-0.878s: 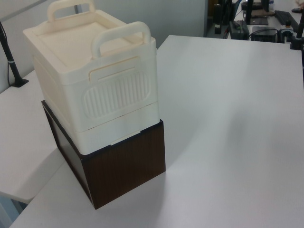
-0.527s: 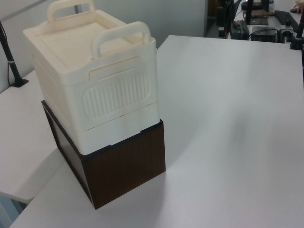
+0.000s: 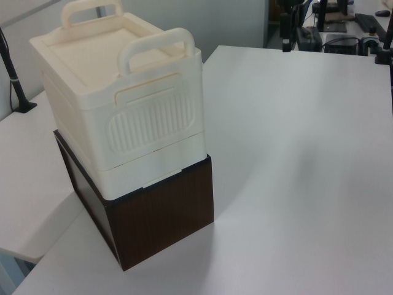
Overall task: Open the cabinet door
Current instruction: 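Move the gripper across the table toward the cream box's side door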
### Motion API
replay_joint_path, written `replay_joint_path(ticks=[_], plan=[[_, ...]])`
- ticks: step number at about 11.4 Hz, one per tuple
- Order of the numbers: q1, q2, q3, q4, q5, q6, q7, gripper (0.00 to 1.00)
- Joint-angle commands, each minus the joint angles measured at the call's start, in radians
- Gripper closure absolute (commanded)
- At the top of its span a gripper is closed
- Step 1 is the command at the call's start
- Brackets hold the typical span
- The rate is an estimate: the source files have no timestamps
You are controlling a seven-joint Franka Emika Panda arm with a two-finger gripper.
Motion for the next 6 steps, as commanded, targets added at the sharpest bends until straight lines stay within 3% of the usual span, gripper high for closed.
replay_joint_path(ticks=[1,6], plan=[[0.003,0.012,-0.008,0.003,0.071,0.116,-0.041,0.00],[0.026,0.010,0.020,0.034,0.151,0.135,-0.265,0.00]])
